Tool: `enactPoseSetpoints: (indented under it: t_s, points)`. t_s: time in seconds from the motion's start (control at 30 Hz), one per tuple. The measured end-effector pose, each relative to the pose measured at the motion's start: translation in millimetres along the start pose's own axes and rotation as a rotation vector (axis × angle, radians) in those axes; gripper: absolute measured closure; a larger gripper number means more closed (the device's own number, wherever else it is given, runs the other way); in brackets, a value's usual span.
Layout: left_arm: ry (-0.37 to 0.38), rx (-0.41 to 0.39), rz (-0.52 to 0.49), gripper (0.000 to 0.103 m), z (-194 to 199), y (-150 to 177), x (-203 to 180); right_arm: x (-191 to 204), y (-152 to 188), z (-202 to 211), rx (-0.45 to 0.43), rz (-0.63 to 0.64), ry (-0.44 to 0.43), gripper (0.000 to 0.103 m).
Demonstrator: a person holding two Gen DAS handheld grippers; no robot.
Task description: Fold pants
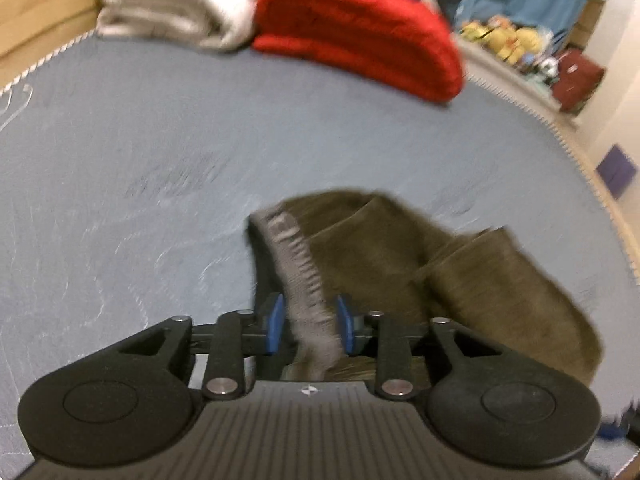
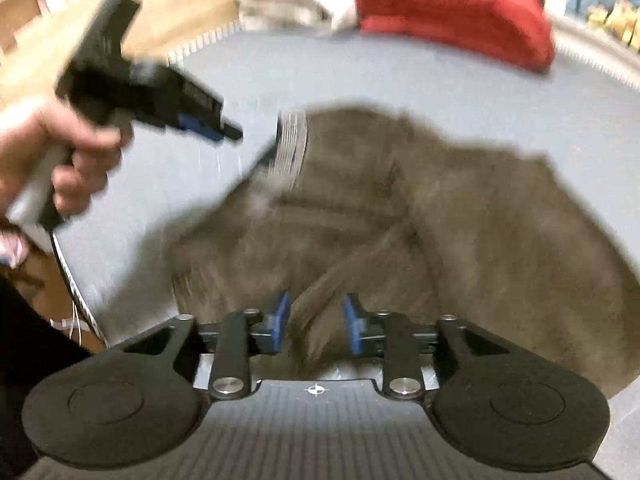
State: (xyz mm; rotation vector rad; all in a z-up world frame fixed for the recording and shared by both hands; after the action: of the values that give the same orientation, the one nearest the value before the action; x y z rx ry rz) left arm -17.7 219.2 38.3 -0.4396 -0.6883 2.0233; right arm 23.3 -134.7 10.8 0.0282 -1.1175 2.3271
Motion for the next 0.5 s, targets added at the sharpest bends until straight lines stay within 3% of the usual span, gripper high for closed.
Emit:
enactPoseSetpoints:
  t_s: [0.03, 0.13, 0.23, 0.33, 0.37, 0.4, 0.47, 0.5]
  points:
    - [0.015, -0.016, 0.001, 0.065, 12.1, -1.2, -6.7, -7.3, -4.0, 13.8, -0.041, 0.005, 0.01, 0.057]
    - [0.083, -0.043, 0.017, 0.058, 39.3, -7.1, -25.5, -39.1, -12.4, 31.6, -0.101, -0.033, 0.073, 0.055]
    - [0.128, -0.081, 0.002, 0.056, 51.2, -6.8, -55.8, -62.5, -9.4, 19.4, -0.075, -0.063, 0.131, 0.055]
    - [0.127, -0.176, -0.065, 0.055, 39.3, 11.2, -82.1, -65.5, -2.2, -11.2, -0.019, -0.041, 0.157, 0.055]
    - [0.077, -0.161, -0.107, 0.055, 26.4, 19.4, -90.9, -66.8, 0.1, -19.4, -0.003, -0.027, 0.163, 0.055]
    - [0.017, -0.083, -0.123, 0.057, 12.9, 26.0, -96.5, -59.8, 8.0, -28.7, 0.008, -0.014, 0.164, 0.056]
    - [0.121, -0.016, -0.07, 0.056, -1.3, 27.5, -100.2, -58.0, 12.4, -40.9, 0.034, 0.011, 0.167, 0.055]
    - [0.129, -0.001, -0.073, 0.057, -6.2, 26.9, -102.6, -57.7, 16.4, -48.6, 0.056, 0.024, 0.172, 0.055]
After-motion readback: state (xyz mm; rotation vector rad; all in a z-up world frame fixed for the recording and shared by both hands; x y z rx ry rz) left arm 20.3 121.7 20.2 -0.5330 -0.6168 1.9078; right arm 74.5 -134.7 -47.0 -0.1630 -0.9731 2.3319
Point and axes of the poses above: each gripper's, at about its wrist camera, not at the fingertips, and z roughly against the way its jaws point, x to its left, y to its underside, the point moved 3 cm from there along -z, roughly the way its jaws point, and after that the axes turned 13 degrees about -y, right-handed, at the moved point
